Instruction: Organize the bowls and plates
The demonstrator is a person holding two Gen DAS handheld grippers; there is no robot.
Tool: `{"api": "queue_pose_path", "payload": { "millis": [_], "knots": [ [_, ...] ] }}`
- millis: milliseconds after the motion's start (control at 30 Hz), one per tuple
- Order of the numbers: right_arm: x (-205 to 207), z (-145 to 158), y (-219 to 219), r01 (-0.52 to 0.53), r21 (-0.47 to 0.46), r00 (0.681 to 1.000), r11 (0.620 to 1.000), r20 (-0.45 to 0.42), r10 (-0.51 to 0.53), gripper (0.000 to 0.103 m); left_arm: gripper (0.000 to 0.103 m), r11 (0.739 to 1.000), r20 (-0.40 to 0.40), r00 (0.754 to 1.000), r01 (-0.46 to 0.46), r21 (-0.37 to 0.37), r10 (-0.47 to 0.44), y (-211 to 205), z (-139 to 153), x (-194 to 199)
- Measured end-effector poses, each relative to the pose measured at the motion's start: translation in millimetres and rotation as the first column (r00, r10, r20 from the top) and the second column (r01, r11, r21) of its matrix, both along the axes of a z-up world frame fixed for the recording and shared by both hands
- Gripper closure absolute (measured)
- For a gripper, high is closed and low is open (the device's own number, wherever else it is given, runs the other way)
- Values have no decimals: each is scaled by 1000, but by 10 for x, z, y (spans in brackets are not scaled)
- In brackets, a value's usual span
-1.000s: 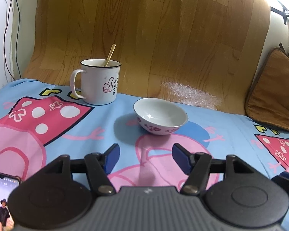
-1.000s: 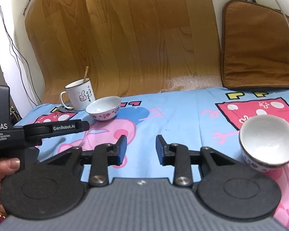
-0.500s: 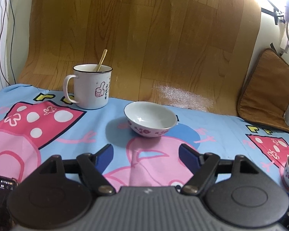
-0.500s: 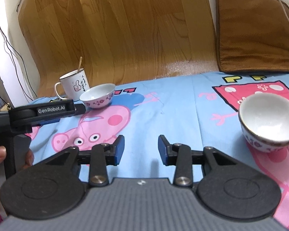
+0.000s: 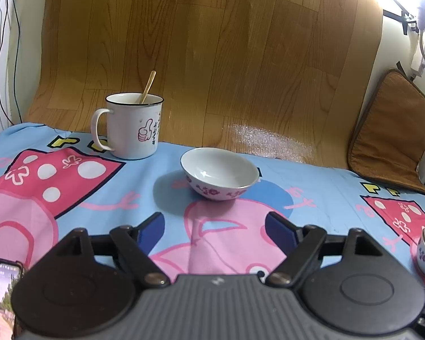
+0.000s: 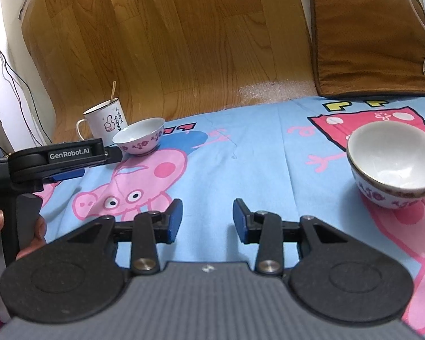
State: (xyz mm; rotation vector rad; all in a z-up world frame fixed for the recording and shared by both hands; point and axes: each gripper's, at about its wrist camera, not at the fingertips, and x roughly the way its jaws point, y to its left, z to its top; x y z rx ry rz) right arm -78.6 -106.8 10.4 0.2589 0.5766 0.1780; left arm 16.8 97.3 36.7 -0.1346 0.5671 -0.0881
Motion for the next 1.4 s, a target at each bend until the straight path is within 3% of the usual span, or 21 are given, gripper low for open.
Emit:
{"api": "queue_pose_path", "payload": {
  "millis": [1400],
  "knots": [
    [31, -28, 7, 0, 1, 1000, 1000, -10, 0, 60, 18, 1000, 21, 1000, 13, -7, -13, -38, 9, -26]
  ]
}}
